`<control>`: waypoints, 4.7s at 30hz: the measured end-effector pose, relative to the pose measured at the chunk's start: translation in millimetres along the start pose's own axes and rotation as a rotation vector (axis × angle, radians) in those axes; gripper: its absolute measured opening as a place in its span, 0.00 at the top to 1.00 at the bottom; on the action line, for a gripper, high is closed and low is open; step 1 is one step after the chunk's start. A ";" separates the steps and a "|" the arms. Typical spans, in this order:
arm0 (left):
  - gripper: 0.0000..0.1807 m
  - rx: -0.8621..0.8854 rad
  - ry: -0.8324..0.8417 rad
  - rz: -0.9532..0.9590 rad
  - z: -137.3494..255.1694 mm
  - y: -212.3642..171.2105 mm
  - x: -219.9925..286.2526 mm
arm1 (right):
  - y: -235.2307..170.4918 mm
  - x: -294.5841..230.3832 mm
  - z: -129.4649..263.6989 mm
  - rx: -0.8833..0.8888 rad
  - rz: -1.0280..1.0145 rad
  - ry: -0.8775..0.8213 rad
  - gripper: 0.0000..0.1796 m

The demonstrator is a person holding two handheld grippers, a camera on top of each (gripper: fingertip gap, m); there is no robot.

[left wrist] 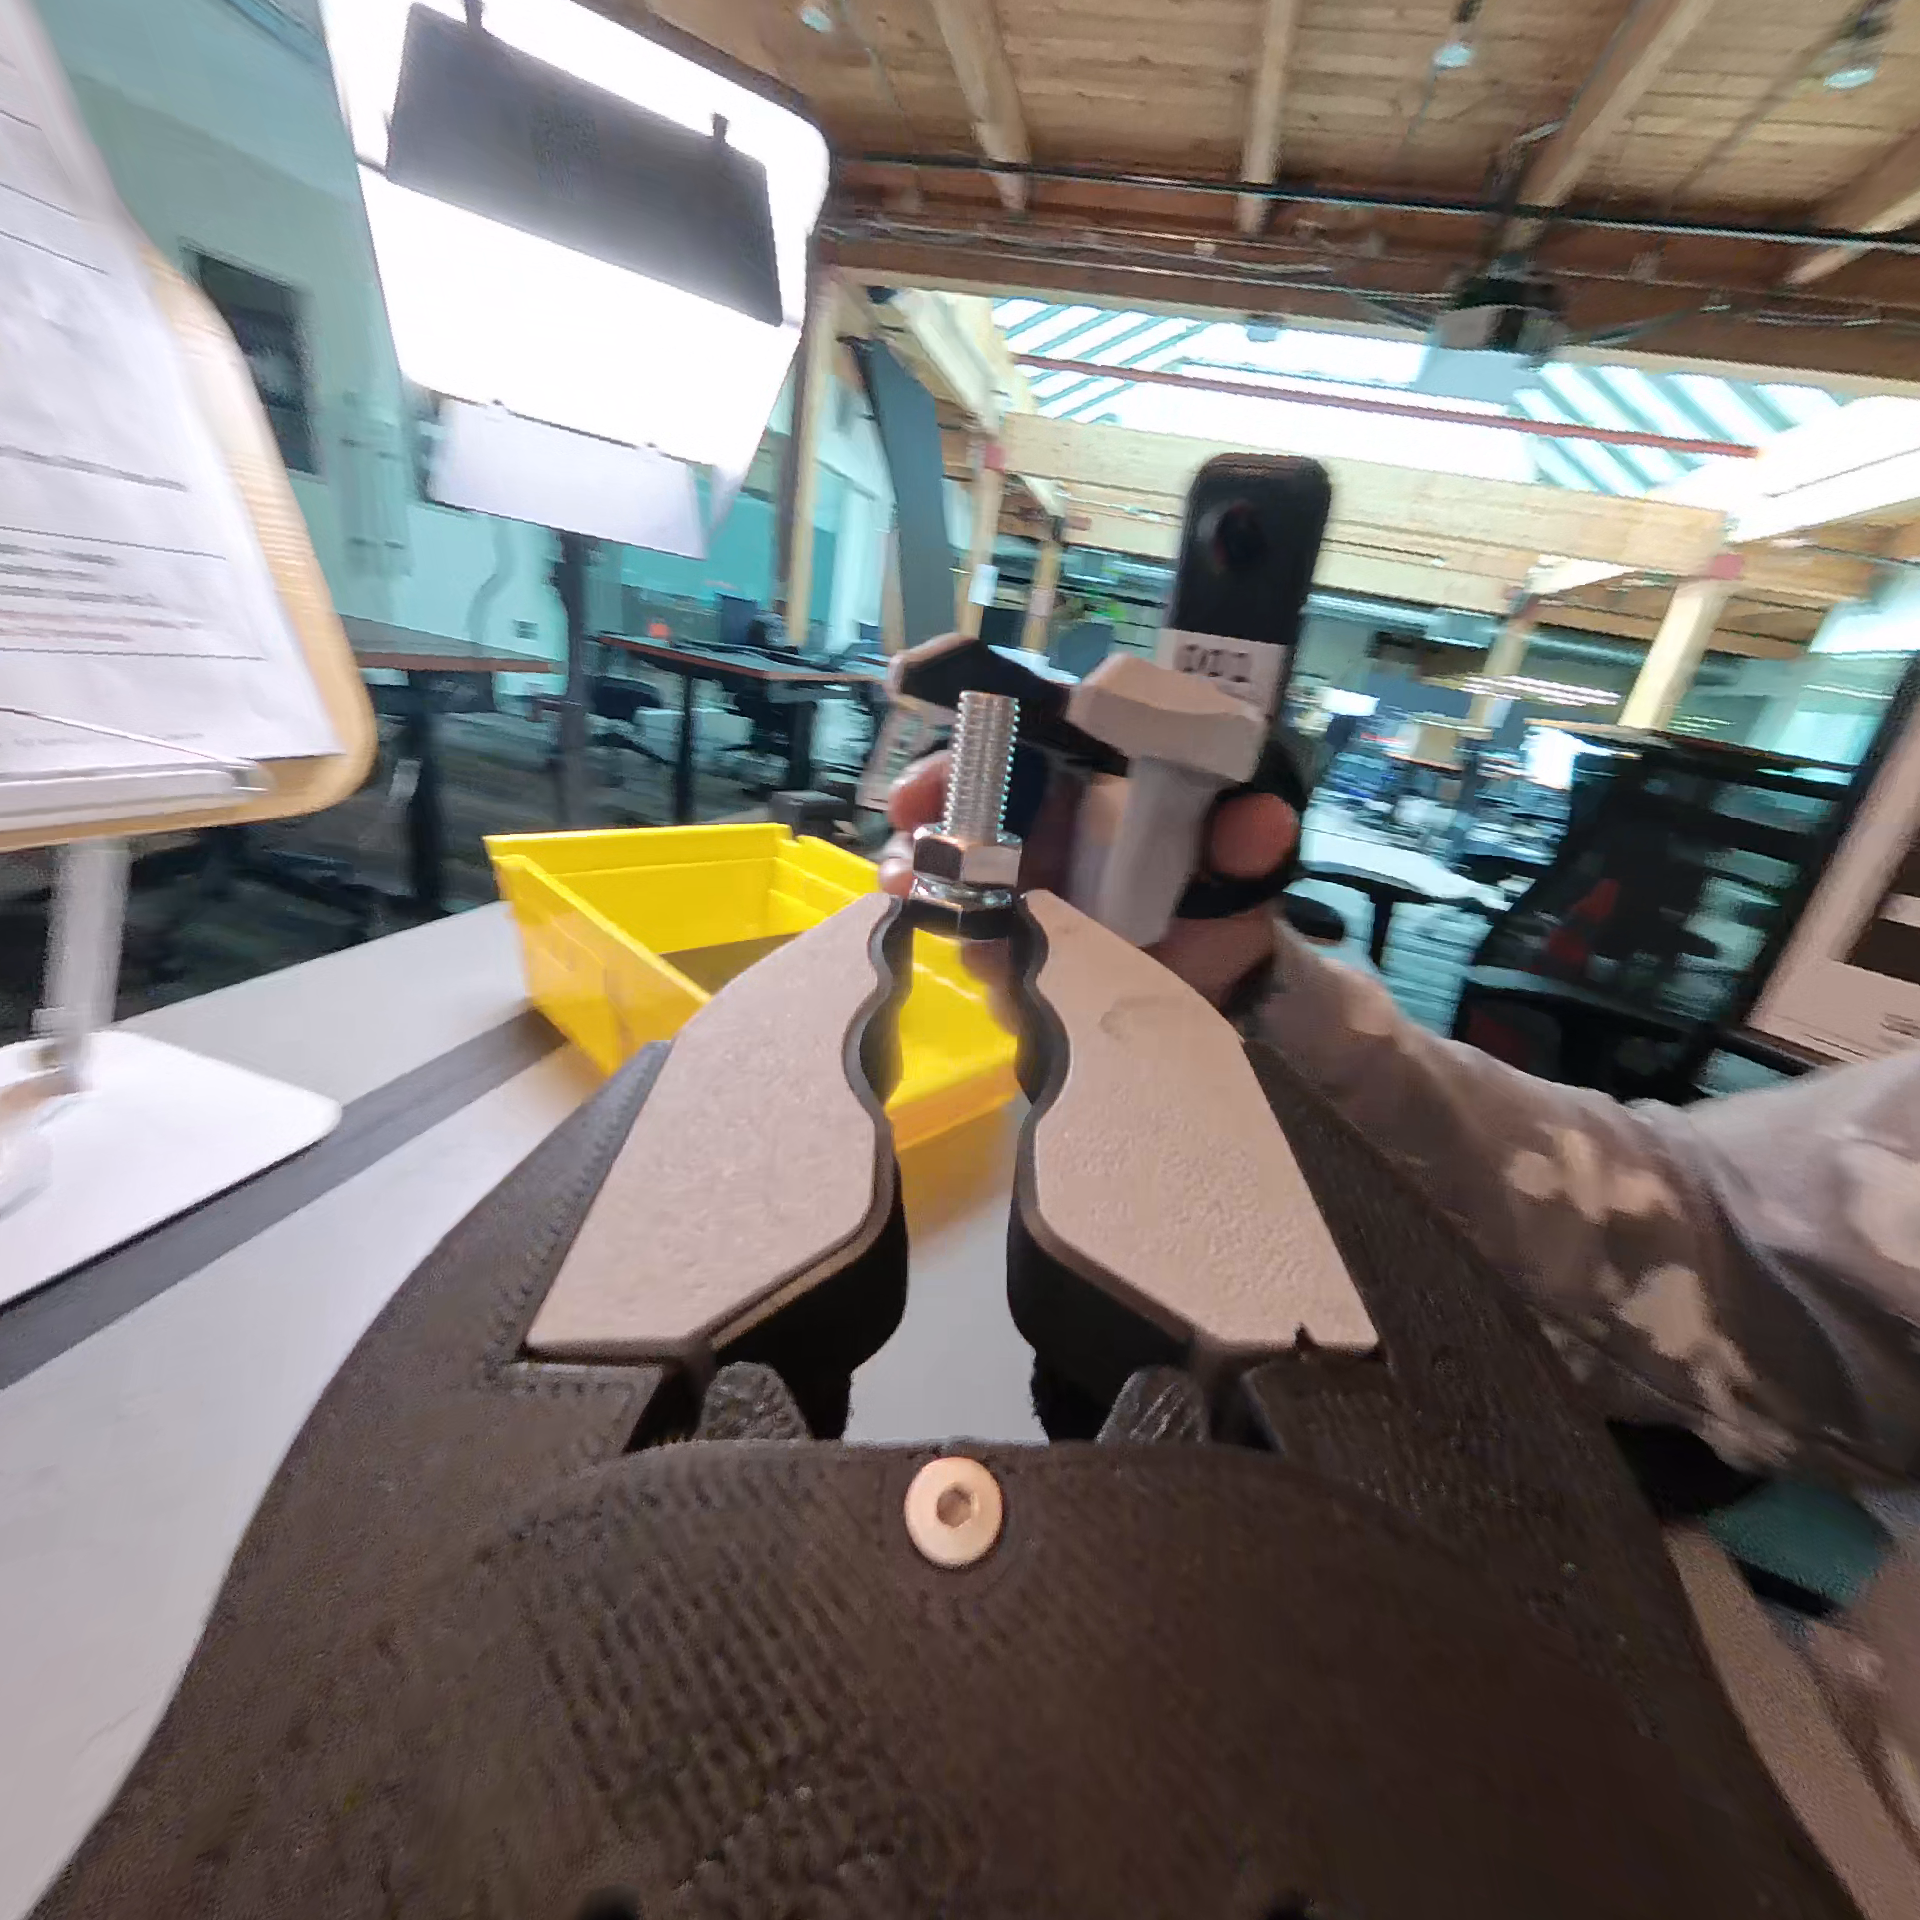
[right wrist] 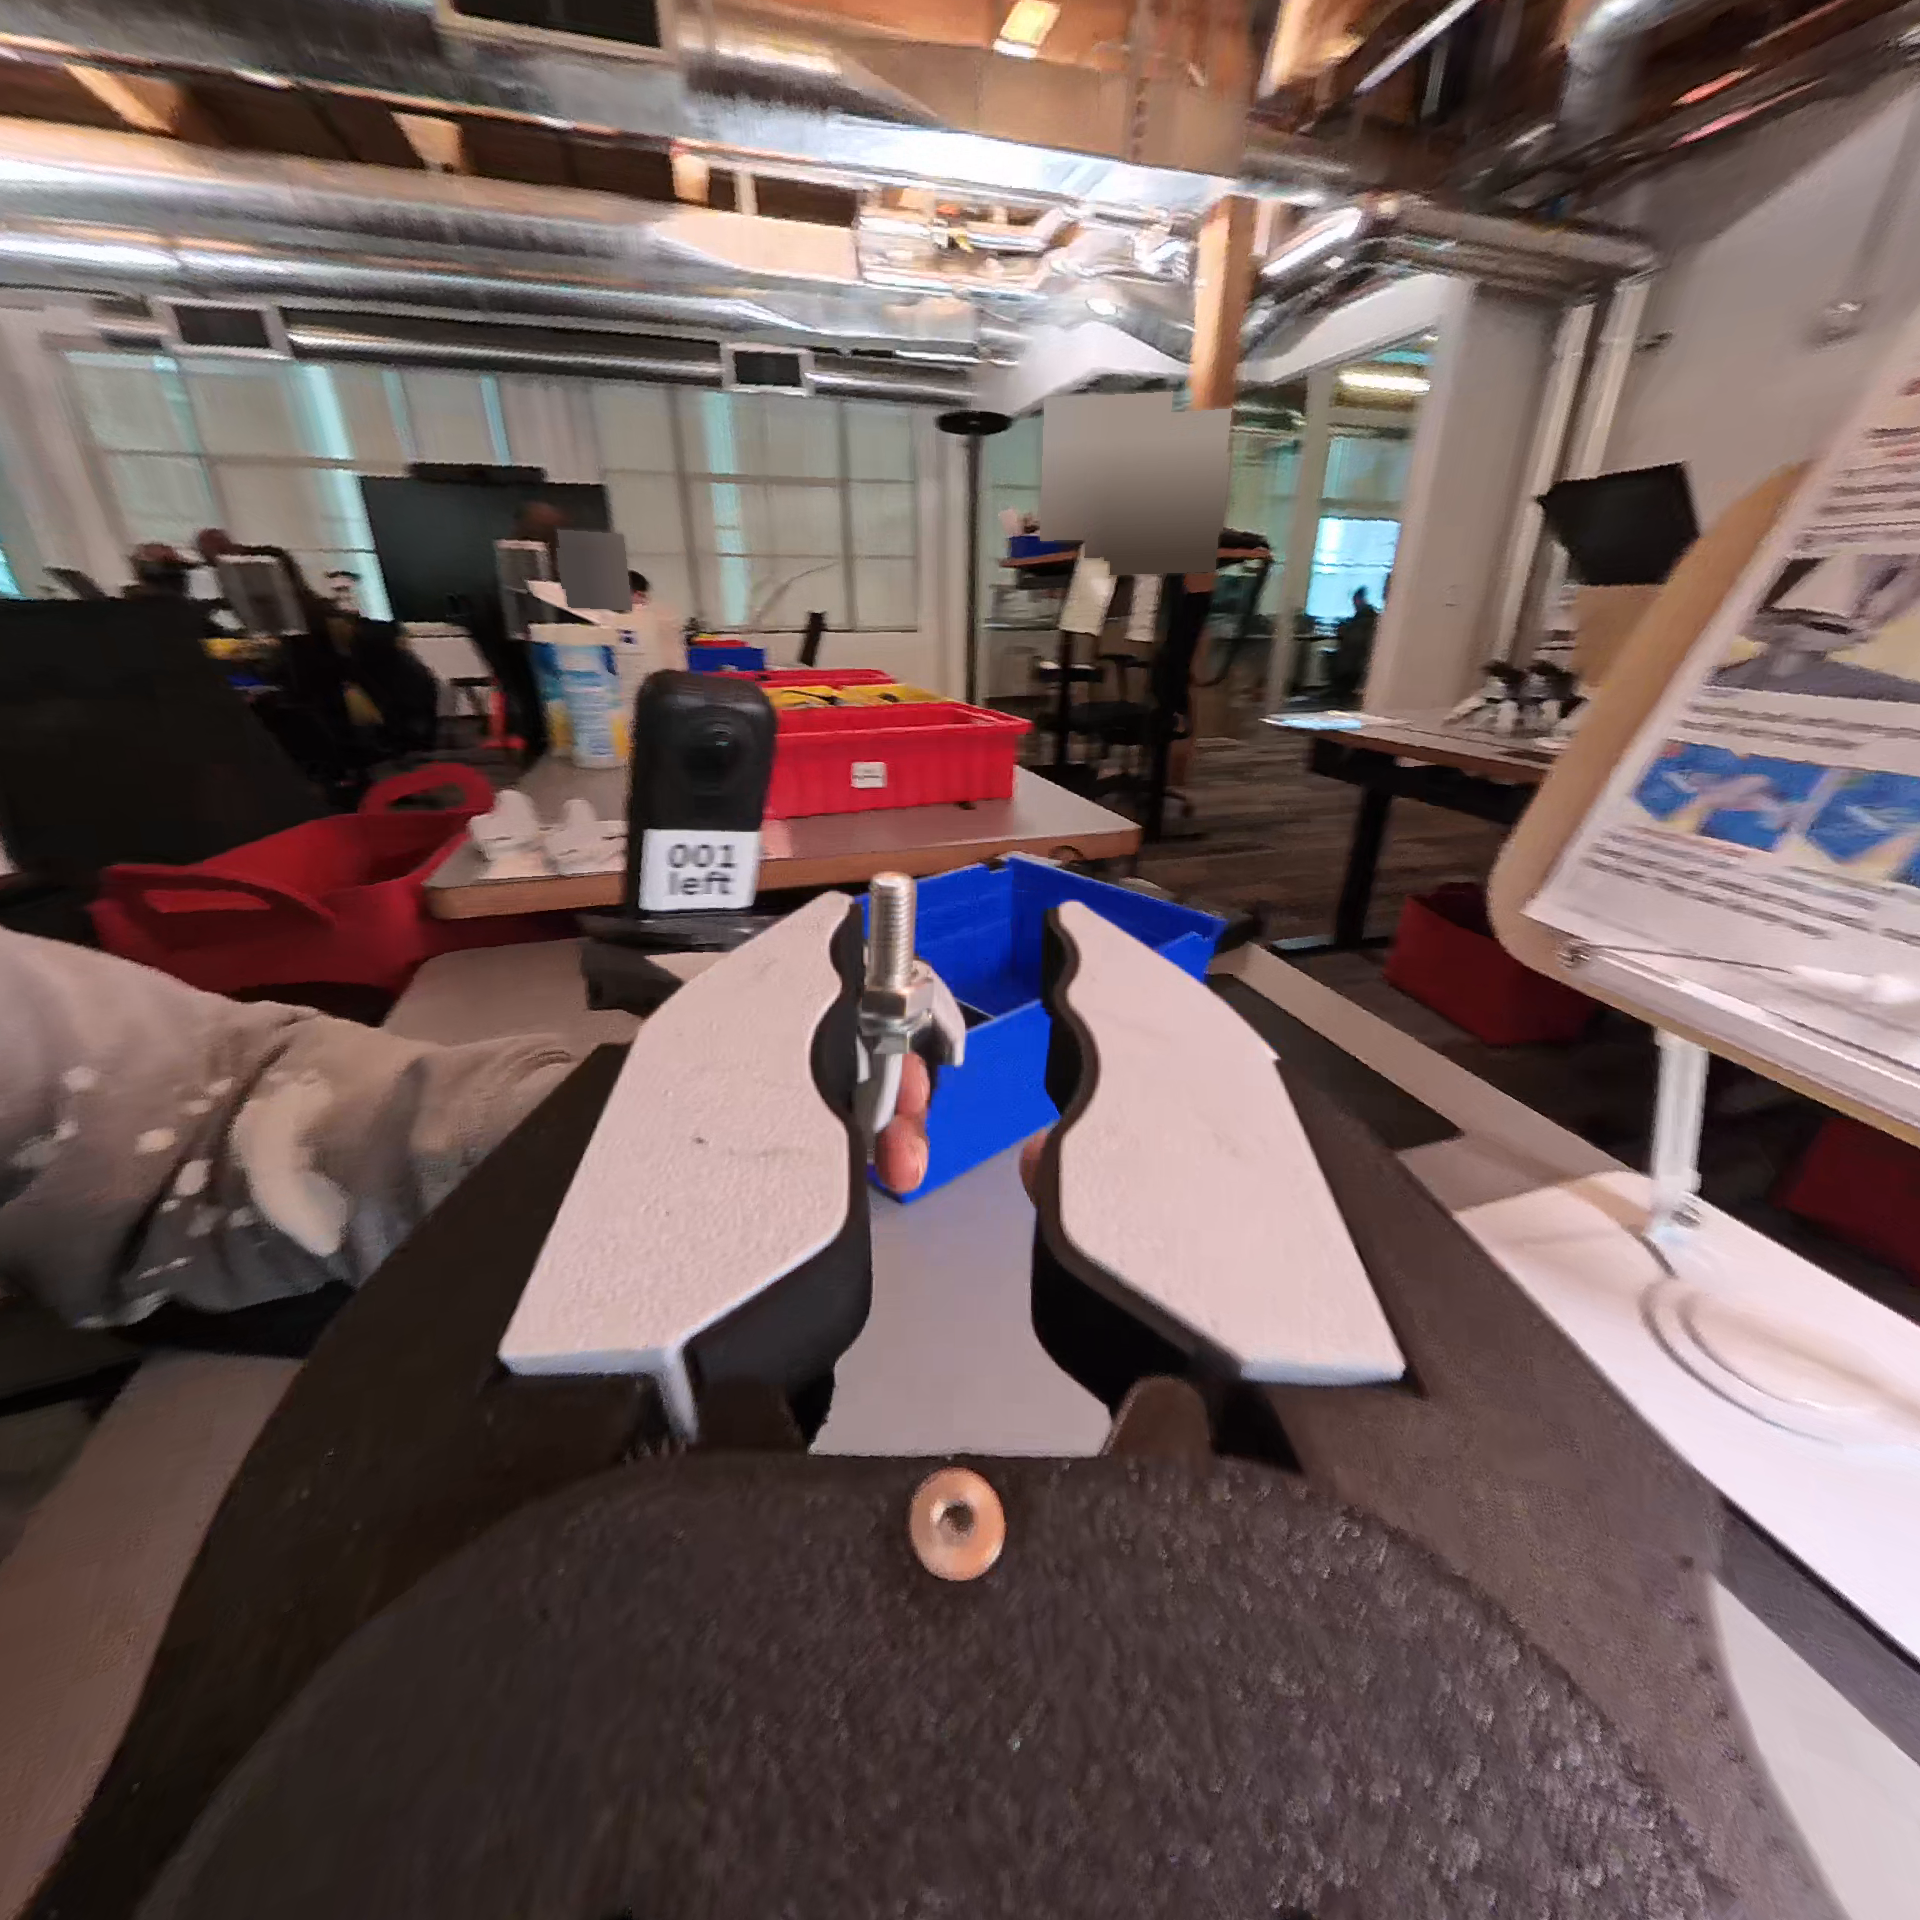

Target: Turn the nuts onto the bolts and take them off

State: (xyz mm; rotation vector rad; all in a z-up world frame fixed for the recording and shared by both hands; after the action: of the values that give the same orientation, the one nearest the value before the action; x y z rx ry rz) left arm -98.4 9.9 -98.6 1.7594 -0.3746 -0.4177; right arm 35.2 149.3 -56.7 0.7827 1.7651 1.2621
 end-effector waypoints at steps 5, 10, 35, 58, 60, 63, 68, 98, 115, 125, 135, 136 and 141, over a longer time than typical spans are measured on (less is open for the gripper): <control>0.90 -0.028 0.206 -0.080 4.4 1.1 -2.0 | -10.2 -4.9 -22.5 -0.010 -0.070 -0.125 0.77; 0.90 -0.004 0.249 -0.107 6.5 3.4 1.0 | -20.5 -3.5 -32.1 -0.018 -0.079 -0.183 0.79; 0.90 0.041 0.242 -0.125 8.8 6.4 0.2 | -16.0 -15.4 -36.9 0.006 -0.060 -0.243 0.78; 0.90 0.072 0.232 -0.114 10.9 7.4 -1.8 | -15.2 -23.7 -39.2 0.034 -0.031 -0.241 0.83; 0.90 0.082 0.239 -0.100 11.9 9.2 -2.1 | -14.0 -18.3 -35.2 0.054 -0.050 -0.264 0.90; 0.90 0.110 0.232 -0.101 16.1 14.9 -4.2 | -8.3 -7.8 -23.7 0.091 -0.065 -0.333 0.95; 0.90 0.079 0.227 -0.099 11.3 8.6 -2.0 | -12.2 -25.3 -37.9 0.039 -0.049 -0.227 0.80; 0.90 0.115 0.214 -0.070 13.7 11.3 -2.3 | -9.8 -21.2 -35.1 0.066 -0.068 -0.289 0.91; 0.90 0.137 0.214 -0.075 18.5 17.8 -5.6 | -2.5 -16.4 -25.5 0.115 -0.079 -0.302 0.89; 0.90 0.146 0.196 -0.048 16.7 14.6 -4.0 | -5.0 -18.9 -28.3 0.130 -0.072 -0.319 0.94; 0.90 0.112 0.176 -0.068 9.8 8.9 2.5 | -9.6 -29.9 -38.3 0.079 -0.046 -0.244 0.83; 0.90 0.110 0.183 -0.062 10.5 9.7 1.7 | -8.5 -28.3 -36.6 0.085 -0.043 -0.248 0.84; 0.90 0.142 0.199 -0.055 17.3 15.4 -4.4 | -1.9 -21.5 -27.1 0.125 -0.069 -0.286 0.90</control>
State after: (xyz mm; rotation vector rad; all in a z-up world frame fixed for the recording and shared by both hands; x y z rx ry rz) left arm -110.8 -6.3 -86.8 1.9341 -0.2194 -0.2568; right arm 21.7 118.5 -48.4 0.9166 1.6332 0.9496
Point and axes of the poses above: each gripper's, where its closed fingertips meet, z back along the fingers, y out of its top, x = y × z across the jaws, the point moved 10 cm from there along z, back along the fingers, and after that the axes turned 15 degrees about -z, right-handed, at the moved point
